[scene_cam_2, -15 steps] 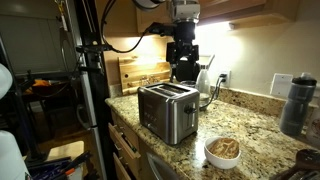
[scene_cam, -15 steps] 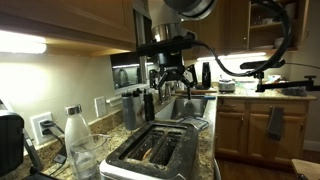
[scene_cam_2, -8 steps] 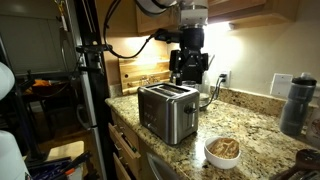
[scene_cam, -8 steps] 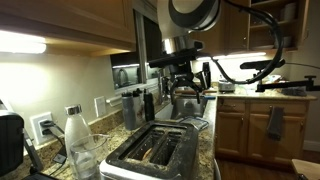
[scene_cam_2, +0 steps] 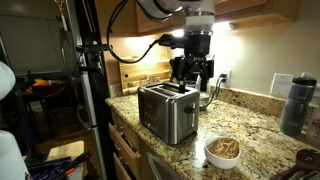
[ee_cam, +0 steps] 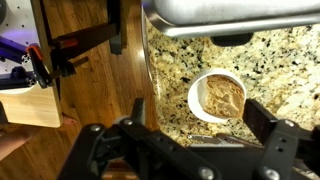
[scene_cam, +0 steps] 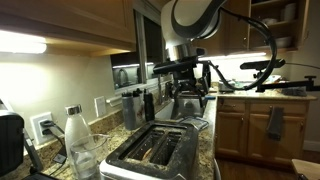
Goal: Place one slice of bread in each of the two slots on the toaster
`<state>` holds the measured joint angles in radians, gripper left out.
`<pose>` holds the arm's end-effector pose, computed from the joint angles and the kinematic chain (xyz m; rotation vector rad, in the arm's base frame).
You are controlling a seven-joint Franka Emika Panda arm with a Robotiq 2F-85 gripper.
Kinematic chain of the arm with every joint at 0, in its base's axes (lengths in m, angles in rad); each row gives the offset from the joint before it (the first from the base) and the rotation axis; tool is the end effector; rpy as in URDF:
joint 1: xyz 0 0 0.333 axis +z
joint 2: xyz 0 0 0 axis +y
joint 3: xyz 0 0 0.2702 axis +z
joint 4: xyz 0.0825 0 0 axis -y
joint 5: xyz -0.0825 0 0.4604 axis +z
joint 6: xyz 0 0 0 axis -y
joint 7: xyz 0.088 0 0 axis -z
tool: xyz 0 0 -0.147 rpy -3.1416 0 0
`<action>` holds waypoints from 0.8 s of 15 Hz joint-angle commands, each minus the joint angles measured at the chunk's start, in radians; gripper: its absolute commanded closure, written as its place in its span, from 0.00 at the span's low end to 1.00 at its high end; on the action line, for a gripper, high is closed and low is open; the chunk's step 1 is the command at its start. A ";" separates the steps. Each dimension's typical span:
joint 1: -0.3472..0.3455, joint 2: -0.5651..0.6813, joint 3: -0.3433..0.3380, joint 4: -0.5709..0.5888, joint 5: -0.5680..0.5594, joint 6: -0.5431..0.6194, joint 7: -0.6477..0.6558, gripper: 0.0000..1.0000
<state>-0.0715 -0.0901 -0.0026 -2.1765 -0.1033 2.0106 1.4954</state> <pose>0.5736 -0.0525 0.3015 2.1891 -2.0846 0.0035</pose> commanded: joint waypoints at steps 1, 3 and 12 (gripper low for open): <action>0.013 0.010 0.007 0.014 -0.015 -0.007 0.023 0.00; 0.020 0.038 0.013 0.034 -0.021 0.003 0.025 0.00; 0.034 0.152 -0.003 0.105 -0.047 0.009 0.049 0.00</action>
<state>-0.0536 0.0369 0.0130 -2.0919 -0.1152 2.0196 1.4968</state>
